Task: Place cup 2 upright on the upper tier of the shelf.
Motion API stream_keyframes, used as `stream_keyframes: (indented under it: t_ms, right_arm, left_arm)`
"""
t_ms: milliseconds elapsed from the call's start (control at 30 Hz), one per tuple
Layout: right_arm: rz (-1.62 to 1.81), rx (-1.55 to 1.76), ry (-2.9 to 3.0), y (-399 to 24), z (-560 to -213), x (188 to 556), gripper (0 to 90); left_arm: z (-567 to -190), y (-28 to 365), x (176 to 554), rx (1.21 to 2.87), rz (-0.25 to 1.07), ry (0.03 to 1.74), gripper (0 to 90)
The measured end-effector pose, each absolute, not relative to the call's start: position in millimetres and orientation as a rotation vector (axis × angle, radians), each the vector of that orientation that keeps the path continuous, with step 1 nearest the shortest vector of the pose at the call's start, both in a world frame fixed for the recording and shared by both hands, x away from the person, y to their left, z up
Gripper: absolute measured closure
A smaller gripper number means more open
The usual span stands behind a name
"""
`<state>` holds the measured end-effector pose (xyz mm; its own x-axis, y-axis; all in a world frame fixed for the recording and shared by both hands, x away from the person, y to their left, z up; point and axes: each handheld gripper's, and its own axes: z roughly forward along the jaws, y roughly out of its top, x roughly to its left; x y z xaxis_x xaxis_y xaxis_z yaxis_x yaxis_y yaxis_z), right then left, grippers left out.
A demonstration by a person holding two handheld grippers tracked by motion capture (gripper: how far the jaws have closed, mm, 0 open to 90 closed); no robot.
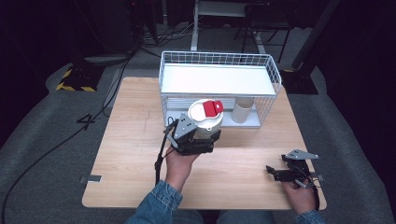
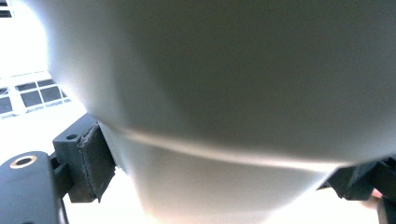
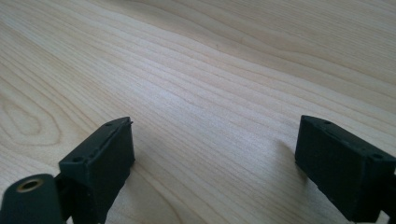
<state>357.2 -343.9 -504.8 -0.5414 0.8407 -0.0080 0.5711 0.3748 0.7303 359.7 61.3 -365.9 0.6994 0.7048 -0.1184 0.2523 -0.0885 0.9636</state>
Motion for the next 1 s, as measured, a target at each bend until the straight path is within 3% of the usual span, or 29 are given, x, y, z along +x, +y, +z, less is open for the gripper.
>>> stream_keyframes:
  t_ms: [1000]
  right_arm:
    - [0.972,1.238,2.252,-342.0,-504.9,357.6,11.8]
  left_arm:
    - [-298.5,64.3,400.3,1.630,0.490,0.750,12.4]
